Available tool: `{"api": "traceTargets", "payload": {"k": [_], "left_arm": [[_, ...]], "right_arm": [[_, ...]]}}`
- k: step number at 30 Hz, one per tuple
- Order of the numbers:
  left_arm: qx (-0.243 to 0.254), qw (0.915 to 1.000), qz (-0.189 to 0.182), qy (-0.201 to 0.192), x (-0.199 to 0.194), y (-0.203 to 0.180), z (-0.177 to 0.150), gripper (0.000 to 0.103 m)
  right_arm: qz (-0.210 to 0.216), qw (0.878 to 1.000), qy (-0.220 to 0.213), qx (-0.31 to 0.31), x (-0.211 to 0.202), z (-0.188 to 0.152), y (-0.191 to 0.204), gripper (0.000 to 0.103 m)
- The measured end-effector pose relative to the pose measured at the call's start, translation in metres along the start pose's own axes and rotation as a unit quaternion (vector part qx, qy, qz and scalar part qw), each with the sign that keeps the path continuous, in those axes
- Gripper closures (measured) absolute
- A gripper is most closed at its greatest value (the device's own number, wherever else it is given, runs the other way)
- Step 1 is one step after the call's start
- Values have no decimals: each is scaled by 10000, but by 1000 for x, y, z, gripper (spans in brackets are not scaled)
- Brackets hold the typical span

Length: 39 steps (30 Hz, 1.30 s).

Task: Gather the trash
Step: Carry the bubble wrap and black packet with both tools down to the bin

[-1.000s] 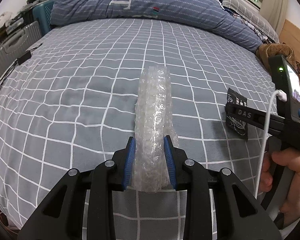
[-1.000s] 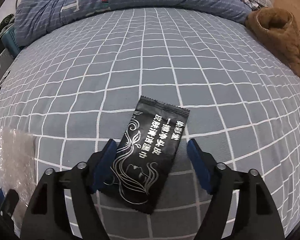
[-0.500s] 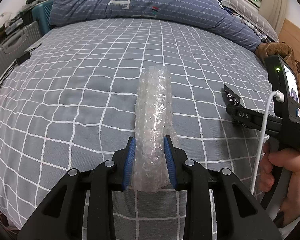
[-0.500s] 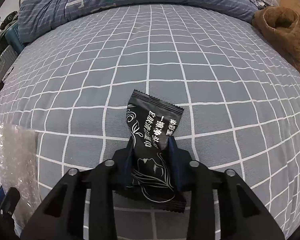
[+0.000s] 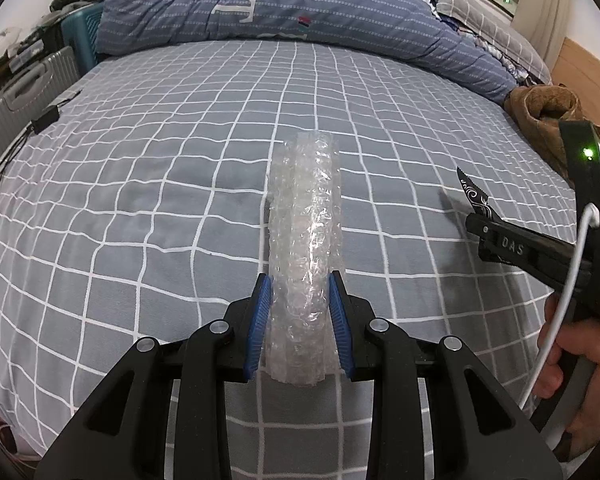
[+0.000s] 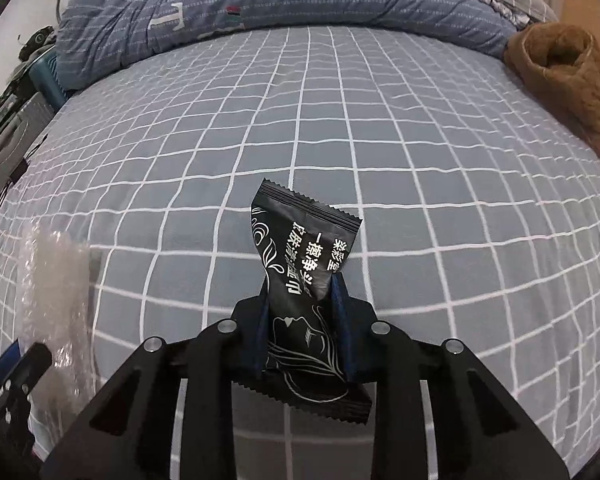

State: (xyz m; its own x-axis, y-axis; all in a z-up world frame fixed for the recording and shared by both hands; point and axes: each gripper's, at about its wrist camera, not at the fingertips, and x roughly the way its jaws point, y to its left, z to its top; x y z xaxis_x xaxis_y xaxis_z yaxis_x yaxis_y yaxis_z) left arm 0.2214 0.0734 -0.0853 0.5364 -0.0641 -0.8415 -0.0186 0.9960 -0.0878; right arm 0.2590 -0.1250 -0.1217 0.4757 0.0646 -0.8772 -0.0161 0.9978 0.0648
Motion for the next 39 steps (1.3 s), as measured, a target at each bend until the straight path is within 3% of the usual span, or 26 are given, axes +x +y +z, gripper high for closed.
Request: {"api": "traceTargets", "payload": {"k": [18,39], "left_arm": [[-5,9997,-204,-140,-69,-30,-31,77],[247,9996,-96,-71,-144,-57,-82,77]], "right_arm": [[19,9989,-372,-291,-98,-58,-21,76],[46,9978,-577,-316,-190,-122,-33,76]]}}
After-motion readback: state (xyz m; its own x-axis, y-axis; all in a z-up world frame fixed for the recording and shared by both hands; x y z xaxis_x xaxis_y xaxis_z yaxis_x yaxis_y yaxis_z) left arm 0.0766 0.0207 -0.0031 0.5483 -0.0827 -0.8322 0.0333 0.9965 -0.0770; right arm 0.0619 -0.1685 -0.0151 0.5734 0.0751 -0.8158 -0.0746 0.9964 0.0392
